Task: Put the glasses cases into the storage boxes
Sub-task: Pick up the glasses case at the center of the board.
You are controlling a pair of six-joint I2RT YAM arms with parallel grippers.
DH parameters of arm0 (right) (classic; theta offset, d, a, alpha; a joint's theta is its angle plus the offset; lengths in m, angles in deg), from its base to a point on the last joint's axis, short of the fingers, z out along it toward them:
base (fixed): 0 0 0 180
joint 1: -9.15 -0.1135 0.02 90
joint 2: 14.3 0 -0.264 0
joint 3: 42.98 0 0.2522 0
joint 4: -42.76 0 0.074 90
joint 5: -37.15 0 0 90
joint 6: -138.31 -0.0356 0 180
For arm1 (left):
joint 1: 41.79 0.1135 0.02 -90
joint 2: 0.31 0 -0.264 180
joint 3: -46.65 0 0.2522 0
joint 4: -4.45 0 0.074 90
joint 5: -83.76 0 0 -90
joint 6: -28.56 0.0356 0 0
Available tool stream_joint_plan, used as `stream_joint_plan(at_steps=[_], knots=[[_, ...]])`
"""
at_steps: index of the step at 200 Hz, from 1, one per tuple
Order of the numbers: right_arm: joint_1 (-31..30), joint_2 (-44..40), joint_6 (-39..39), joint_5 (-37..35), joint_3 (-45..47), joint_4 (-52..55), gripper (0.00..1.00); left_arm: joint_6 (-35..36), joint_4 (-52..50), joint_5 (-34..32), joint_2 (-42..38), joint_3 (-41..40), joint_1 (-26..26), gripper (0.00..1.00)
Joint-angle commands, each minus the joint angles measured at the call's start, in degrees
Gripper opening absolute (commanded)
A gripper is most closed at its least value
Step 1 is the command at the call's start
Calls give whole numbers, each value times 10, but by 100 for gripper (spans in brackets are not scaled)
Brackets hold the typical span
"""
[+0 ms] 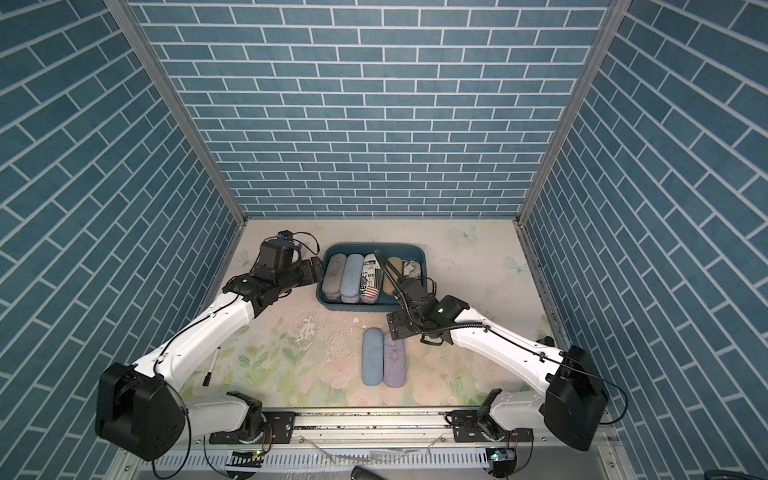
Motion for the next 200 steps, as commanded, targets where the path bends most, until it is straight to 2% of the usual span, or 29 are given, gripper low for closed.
stream_joint_plan(at_steps=[1, 78, 100, 108, 200], knots=[[-11, -6, -46, -2, 18, 18, 86, -3, 19, 4, 8, 8, 3, 89], [-53, 70, -97, 26, 42, -58, 82, -4, 45, 5, 16, -2, 3, 91], [-64, 95, -100, 26, 35, -63, 81, -3, 50, 1, 19, -4, 3, 95], [-66, 103, -100, 28, 32, -63, 82, 0, 56, 2, 18, -6, 3, 100], [-77, 151, -111, 30, 30, -53, 77, -5, 63, 3, 17, -12, 3, 100]])
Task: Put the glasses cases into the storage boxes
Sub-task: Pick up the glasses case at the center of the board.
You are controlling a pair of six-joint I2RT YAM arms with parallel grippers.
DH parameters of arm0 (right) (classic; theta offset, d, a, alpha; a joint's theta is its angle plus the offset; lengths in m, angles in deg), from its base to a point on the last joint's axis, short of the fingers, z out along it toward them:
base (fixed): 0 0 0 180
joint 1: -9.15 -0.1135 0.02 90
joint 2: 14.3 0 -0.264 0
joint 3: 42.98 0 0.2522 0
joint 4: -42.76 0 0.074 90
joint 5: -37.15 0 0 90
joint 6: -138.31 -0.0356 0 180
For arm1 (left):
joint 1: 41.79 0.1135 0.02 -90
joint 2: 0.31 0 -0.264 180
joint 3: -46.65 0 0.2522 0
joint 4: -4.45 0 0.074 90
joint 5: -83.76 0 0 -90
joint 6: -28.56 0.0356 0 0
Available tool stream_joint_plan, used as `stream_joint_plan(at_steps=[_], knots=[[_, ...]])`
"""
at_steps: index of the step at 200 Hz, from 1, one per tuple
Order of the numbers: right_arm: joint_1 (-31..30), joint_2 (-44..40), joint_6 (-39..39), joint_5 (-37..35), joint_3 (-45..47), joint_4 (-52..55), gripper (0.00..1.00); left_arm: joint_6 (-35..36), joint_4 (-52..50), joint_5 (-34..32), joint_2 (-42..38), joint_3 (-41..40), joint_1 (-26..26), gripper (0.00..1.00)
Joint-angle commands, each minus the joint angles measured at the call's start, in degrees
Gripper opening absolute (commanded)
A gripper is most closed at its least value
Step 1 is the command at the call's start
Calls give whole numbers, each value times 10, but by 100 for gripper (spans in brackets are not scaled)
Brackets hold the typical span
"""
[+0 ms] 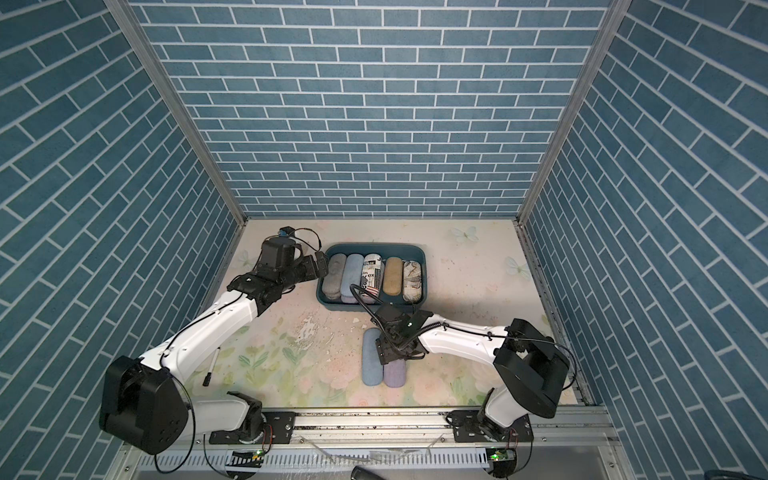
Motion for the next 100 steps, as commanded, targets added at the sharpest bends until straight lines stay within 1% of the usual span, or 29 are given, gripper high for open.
stream_joint_plan(at_steps=[1, 48, 100], knots=[[-3, 10, -26, -2, -4, 7, 77, -3, 5, -2, 3, -8, 3, 100], [-3, 23, -40, -28, -9, 23, 72, -4, 2, -3, 7, -5, 3, 100], [-6, 50, -46, -41, -29, 35, 72, -5, -2, -5, 6, -5, 3, 100]])
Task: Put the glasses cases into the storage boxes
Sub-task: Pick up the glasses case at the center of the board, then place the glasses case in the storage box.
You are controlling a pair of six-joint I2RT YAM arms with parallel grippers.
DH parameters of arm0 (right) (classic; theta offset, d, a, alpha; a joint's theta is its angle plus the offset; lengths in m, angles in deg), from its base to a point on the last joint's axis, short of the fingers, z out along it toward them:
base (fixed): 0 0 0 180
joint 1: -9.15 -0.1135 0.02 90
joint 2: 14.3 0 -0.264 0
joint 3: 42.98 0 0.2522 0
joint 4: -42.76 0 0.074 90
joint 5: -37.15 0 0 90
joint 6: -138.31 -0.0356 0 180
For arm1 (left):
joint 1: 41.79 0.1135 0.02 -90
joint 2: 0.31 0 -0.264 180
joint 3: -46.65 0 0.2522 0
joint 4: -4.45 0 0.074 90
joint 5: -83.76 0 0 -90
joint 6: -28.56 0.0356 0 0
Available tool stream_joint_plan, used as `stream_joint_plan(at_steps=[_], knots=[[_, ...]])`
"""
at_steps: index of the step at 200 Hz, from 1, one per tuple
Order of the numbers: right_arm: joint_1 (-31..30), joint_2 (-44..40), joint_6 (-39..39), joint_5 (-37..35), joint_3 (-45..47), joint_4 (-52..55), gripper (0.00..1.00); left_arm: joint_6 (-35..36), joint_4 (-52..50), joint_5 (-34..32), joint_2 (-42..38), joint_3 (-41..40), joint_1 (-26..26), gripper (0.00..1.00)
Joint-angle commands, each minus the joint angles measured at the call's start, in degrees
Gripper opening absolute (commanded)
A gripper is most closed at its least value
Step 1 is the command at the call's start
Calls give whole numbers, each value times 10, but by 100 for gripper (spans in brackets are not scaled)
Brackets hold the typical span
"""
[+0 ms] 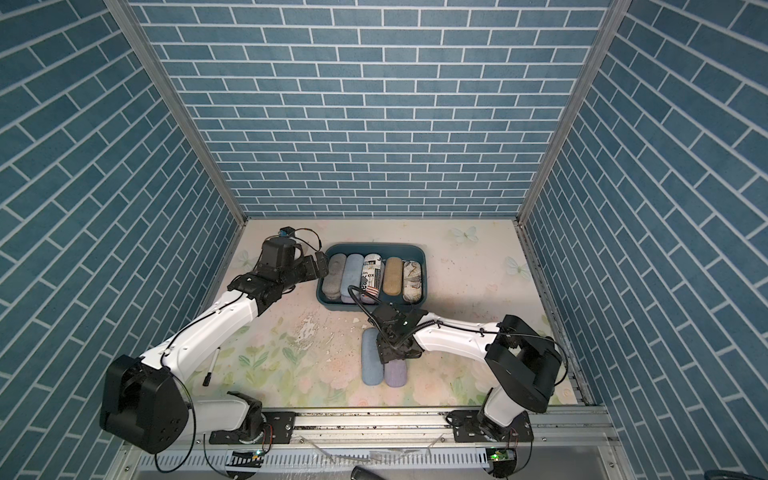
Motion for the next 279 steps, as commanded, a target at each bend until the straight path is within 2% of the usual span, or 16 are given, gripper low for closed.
stream_joint_plan(at_steps=[1, 28, 66, 113, 167, 225, 279], knots=[[-4, 21, -25, -23, -10, 20, 72, -2, -1, -5, 4, -5, 3, 100], [-2, 29, -28, -27, -13, 26, 69, -2, -3, -7, 3, -6, 3, 100], [-3, 5, -35, -37, -9, 33, 55, -2, -5, -10, 5, -6, 3, 100], [-3, -58, -35, -60, -28, 75, 55, -2, -8, -10, 8, -3, 3, 100], [23, -91, 19, -84, -105, 116, 55, 0, -11, -9, 4, -4, 3, 100], [119, -37, 80, -52, -169, 20, 56, -5, -7, -6, 1, -11, 3, 100], [178, 72, 93, -6, -256, -41, 56, -1, -14, -14, -6, -13, 3, 100]])
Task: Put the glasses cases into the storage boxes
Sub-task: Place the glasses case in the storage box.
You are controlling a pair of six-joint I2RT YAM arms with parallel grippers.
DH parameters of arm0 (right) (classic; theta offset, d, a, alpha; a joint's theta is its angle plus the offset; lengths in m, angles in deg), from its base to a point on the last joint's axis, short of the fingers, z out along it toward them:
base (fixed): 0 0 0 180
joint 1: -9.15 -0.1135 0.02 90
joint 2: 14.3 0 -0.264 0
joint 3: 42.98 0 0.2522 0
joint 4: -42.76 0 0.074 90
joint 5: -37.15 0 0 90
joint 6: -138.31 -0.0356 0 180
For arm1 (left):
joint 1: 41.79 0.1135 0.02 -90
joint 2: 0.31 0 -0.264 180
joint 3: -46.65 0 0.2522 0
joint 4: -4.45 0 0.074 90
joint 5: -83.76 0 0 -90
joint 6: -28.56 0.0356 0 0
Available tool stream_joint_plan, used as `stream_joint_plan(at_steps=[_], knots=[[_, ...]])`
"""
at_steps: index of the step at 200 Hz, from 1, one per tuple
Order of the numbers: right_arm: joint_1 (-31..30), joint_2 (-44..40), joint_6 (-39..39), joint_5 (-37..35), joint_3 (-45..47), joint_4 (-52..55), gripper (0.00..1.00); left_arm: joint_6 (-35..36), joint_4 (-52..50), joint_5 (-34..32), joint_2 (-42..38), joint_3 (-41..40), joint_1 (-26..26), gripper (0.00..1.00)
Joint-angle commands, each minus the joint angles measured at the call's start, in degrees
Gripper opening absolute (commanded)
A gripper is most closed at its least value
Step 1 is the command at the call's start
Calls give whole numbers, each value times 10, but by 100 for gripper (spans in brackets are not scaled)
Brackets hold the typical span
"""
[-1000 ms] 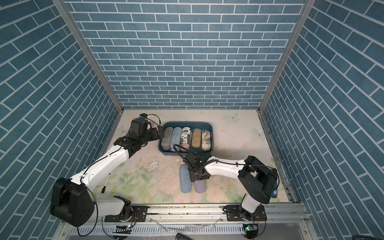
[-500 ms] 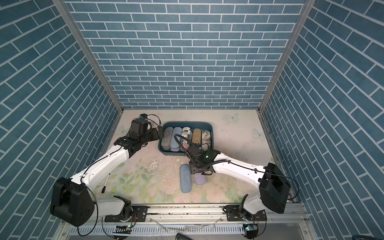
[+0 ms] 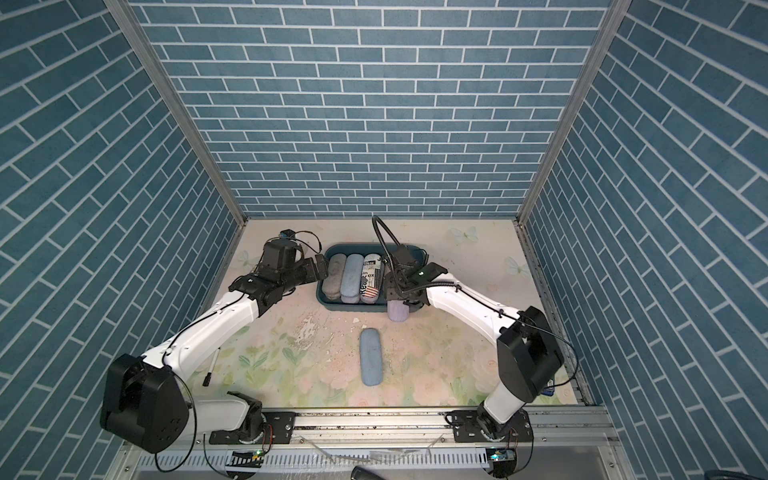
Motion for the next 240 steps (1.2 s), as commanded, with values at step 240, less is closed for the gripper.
stream_joint_plan(at_steps=[240], knots=[[74, 219, 9, 80, -179, -39, 69, 3, -7, -3, 18, 6, 4, 100]])
